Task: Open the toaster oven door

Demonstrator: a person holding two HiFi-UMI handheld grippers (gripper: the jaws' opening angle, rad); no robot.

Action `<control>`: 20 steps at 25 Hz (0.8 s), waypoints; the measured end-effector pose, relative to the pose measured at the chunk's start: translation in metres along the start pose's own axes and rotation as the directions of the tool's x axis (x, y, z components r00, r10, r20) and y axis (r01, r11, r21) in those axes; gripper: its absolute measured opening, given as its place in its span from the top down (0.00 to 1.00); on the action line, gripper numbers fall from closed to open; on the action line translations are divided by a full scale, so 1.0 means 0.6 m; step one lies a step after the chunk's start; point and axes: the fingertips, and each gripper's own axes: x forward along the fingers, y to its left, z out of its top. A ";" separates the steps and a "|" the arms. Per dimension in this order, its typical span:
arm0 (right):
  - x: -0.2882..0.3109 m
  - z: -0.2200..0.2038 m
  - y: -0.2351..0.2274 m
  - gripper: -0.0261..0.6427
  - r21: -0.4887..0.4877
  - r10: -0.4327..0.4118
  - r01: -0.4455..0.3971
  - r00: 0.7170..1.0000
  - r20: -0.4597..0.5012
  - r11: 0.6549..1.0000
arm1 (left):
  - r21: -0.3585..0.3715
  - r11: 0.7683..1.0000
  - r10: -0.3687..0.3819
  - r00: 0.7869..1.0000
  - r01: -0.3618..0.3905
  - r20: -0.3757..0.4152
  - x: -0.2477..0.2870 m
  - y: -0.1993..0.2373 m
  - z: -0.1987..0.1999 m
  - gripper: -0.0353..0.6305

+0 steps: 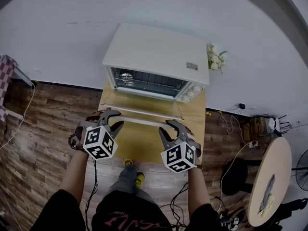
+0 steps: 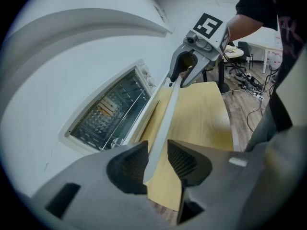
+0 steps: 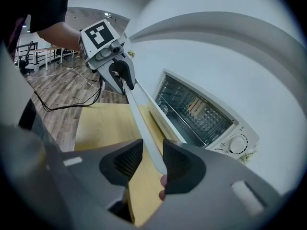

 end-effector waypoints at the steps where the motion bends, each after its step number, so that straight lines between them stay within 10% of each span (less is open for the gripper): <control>1: 0.000 -0.003 0.003 0.75 -0.002 0.002 -0.002 1.000 0.000 1.000 | -0.002 1.000 0.002 1.000 -0.002 -0.001 0.002 -0.003 -0.001 0.74; 20: 0.020 -0.051 0.075 0.75 0.037 0.028 -0.030 0.999 0.044 0.999 | -0.005 0.998 0.059 0.997 -0.059 -0.052 0.039 -0.074 -0.047 0.71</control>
